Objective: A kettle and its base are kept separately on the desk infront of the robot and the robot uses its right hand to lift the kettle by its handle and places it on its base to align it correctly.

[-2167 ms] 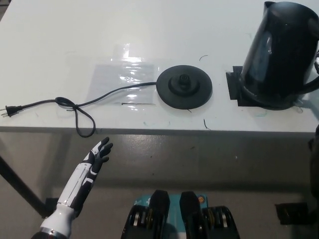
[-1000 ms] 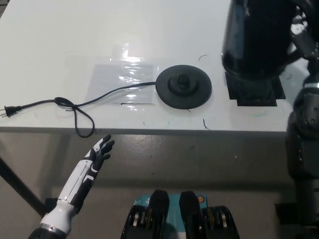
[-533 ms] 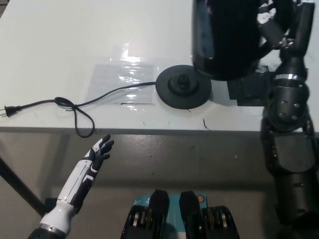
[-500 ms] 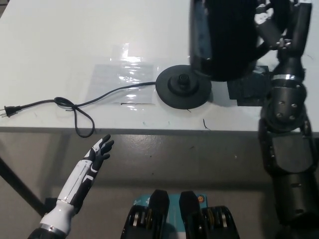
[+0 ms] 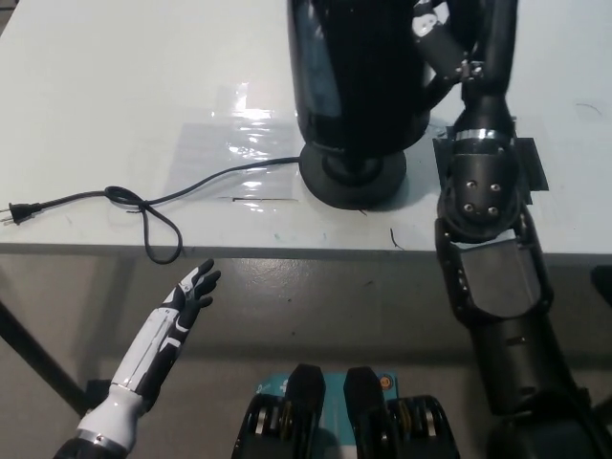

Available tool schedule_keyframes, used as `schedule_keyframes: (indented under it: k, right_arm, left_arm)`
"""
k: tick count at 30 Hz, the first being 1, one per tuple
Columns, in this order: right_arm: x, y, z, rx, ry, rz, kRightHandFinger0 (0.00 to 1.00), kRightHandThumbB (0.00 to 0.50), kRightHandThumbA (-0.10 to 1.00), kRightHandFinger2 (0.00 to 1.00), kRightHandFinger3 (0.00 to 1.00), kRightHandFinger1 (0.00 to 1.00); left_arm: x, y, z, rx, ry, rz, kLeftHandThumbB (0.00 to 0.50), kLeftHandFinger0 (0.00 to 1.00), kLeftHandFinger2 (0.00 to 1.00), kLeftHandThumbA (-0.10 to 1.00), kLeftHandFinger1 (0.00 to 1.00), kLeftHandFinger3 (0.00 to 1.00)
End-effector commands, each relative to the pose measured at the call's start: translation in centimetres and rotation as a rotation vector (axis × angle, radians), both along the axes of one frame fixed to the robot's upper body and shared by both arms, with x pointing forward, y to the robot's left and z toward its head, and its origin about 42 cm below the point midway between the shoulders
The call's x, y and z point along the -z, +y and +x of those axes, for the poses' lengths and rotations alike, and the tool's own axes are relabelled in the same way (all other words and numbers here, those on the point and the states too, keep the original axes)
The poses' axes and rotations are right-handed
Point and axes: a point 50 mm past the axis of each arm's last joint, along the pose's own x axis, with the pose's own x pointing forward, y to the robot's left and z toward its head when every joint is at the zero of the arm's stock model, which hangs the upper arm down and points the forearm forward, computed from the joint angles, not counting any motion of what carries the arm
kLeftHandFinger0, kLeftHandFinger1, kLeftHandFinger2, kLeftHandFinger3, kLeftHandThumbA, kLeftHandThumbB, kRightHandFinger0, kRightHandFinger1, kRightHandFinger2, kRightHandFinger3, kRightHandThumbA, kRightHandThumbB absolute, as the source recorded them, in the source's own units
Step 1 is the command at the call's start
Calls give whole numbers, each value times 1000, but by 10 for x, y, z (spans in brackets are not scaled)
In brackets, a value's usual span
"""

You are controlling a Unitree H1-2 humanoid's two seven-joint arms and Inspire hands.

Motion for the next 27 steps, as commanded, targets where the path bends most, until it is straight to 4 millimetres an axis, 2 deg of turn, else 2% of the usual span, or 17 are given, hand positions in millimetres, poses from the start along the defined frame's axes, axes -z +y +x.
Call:
schedule_keyframes:
  k: [1, 4, 8, 14, 24, 27]
  right_arm:
    - [-61, 22, 2, -11, -209, 17, 0, 139, -100, 674, 757, 243]
    - [-58, 21, 8, -8, -204, -2, 0, 130, -100, 659, 748, 233]
    - [-53, 19, 18, 24, -190, -41, 7, 136, -100, 692, 760, 295]
    - [-44, 14, 33, 56, -170, -67, 0, 133, -100, 688, 749, 284]
    - [-33, 19, 39, 50, -171, -62, 0, 135, -100, 686, 728, 274]
    - [-25, 22, 40, 61, -144, -45, 0, 131, -100, 619, 661, 172]
  left_arm:
    - [-12, 4, 1, 17, -54, 4, 149, 1000, 1000, 1000, 1000, 1000]
    - [-13, 4, 0, 19, -60, 5, 147, 1000, 1000, 1000, 1000, 1000]
    - [-12, 5, 0, 19, -57, 7, 150, 1000, 1000, 1000, 1000, 1000]
    - [-13, 5, -1, 17, -55, 11, 150, 1000, 1000, 1000, 1000, 1000]
    - [-14, 4, 1, 26, -64, 13, 137, 1000, 1000, 1000, 1000, 1000]
    - [-15, 4, 2, 30, -66, 16, 132, 1000, 1000, 1000, 1000, 1000]
